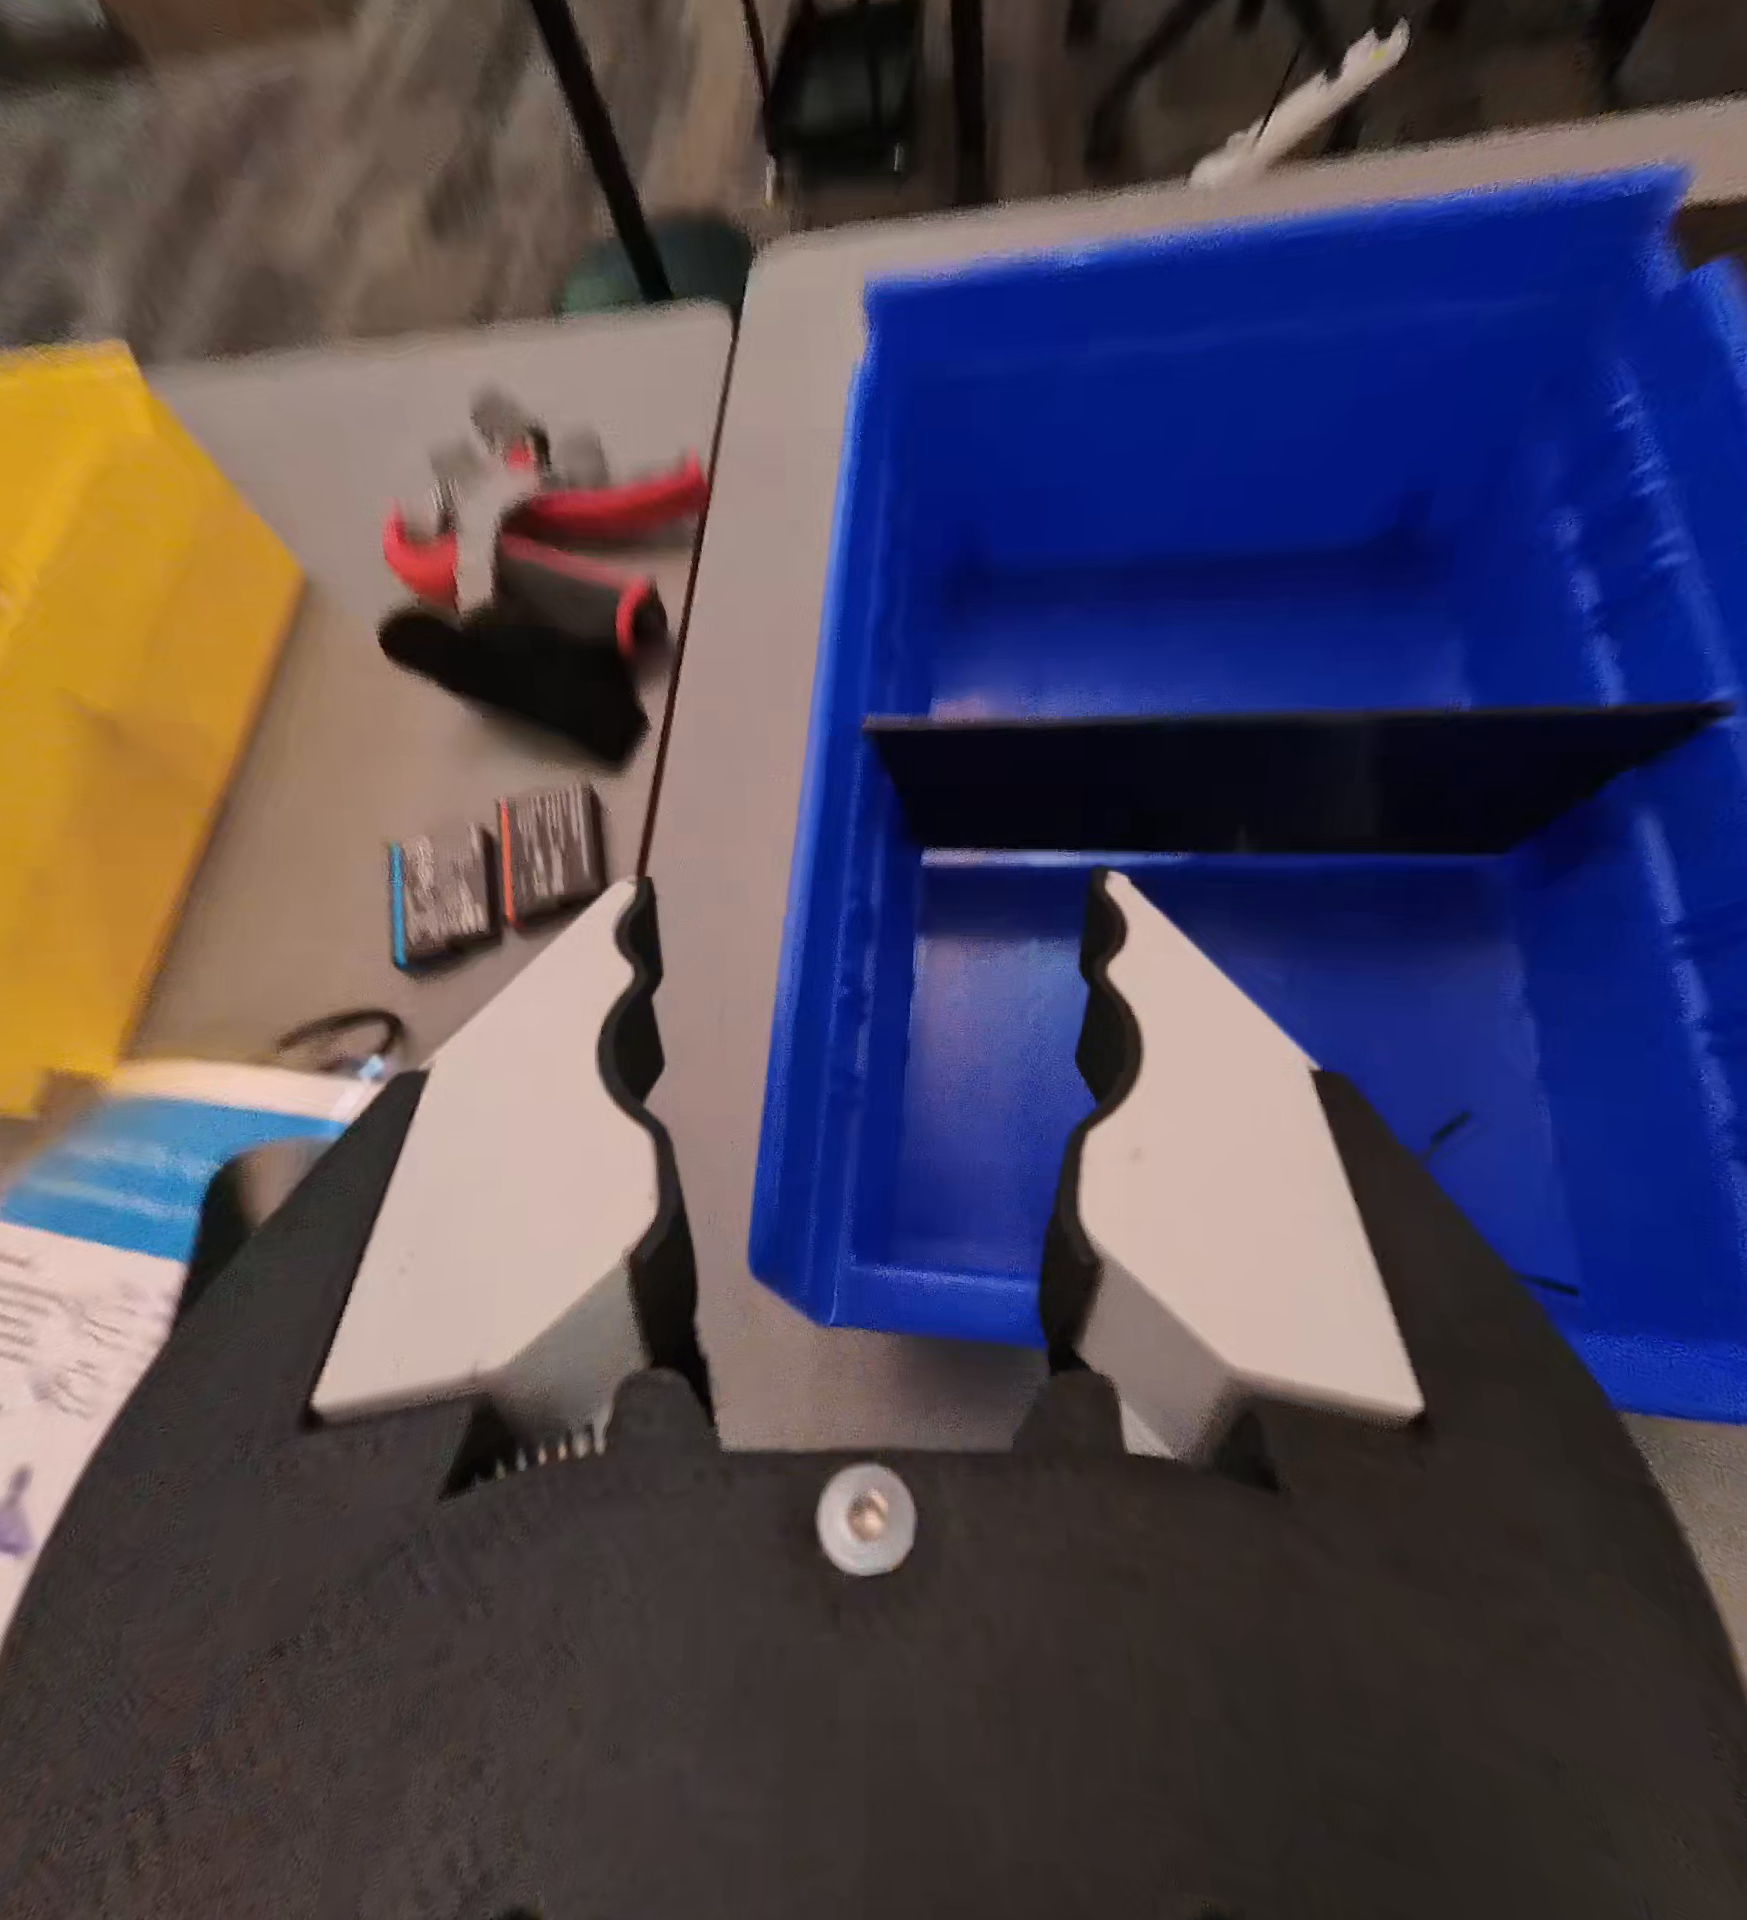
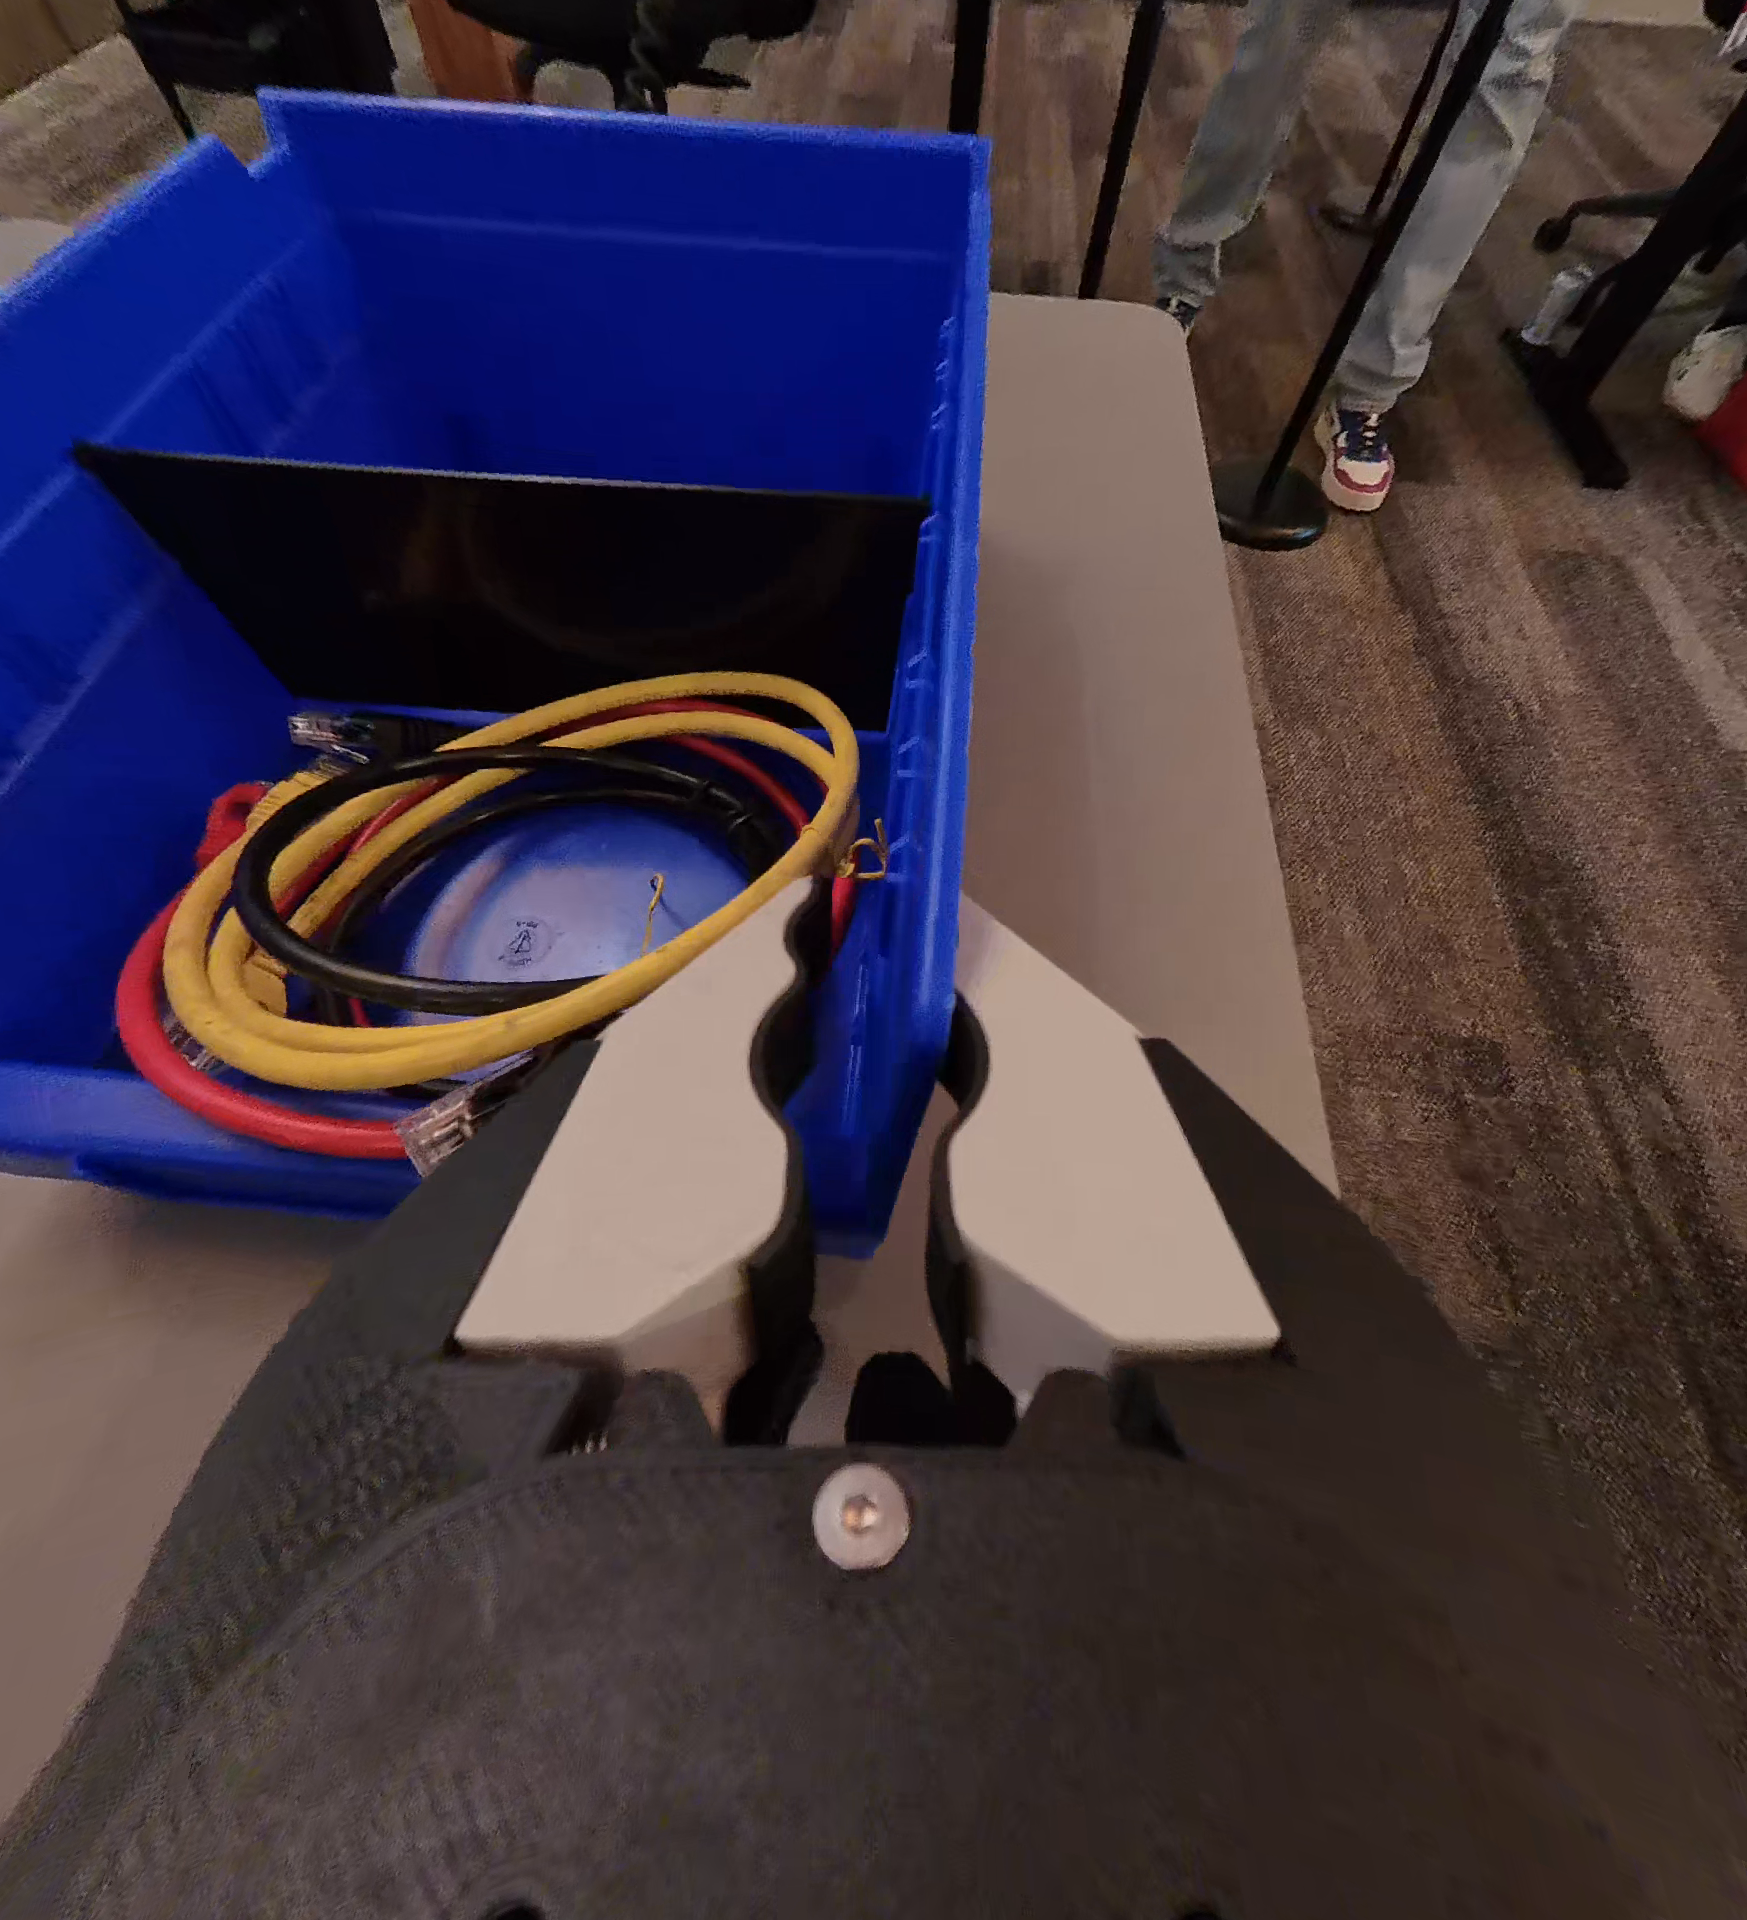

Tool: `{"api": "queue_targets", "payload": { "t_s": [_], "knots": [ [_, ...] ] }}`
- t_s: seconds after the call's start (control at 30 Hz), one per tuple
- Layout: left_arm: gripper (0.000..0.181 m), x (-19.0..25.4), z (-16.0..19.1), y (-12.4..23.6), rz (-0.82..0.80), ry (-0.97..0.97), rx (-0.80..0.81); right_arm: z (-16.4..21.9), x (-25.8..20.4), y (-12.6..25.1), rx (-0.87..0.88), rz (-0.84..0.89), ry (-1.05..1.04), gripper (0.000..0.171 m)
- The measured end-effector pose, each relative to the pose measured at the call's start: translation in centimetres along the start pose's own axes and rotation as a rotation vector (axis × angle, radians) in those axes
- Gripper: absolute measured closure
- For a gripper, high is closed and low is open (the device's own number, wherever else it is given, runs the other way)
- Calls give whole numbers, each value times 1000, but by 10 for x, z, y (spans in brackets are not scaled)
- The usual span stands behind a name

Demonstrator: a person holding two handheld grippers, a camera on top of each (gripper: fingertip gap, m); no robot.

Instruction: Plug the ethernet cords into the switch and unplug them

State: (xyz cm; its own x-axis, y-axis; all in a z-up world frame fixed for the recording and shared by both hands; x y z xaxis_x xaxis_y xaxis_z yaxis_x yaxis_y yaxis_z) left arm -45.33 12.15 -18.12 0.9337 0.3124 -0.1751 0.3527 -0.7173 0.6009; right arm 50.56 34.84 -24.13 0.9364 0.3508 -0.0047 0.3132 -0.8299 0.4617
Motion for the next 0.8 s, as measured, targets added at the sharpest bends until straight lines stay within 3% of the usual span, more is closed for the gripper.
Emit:
{"api": "queue_targets", "payload": {
  "t_s": [0.23, 0.27, 0.33, 0.53, 0.63, 0.8],
  "knots": [
    [114, 7, 32, -37, 213, 91, -48, -1, 6, -3, 20, -43, -53, 168],
    [121, 7, 32, -40, 222, 107, -35, -1, 5, -3, 14, -34, -41, 168],
    [157, 6, 29, -38, 301, 170, -14, -1, 3, -2, -3, -36, -44, 168],
    [153, 3, 33, -57, 338, 168, -28, 0, -13, 13, -49, -21, -23, 168],
    [163, 9, 34, -65, 422, 192, -54, 0, -20, 27, -44, -13, -40, 169],
    [173, 8, 30, -69, 393, 150, -71, -4, -35, 56, -55, -9, -18, 167]
  ]
}}
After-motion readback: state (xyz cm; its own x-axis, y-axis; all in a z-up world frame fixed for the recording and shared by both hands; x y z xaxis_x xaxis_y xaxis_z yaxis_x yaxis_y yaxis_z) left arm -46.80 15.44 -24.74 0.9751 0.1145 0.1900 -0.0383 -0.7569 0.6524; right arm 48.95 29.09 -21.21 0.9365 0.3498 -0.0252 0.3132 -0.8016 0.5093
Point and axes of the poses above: each gripper's, where its closed fingertips meet, y back along the fingers, z out of its underside, x = y × z across the jaws, the point moved 5 cm from there along y, back along the fingers, and after that the axes turned 2 degrees about -z, right-handed, at the moved point
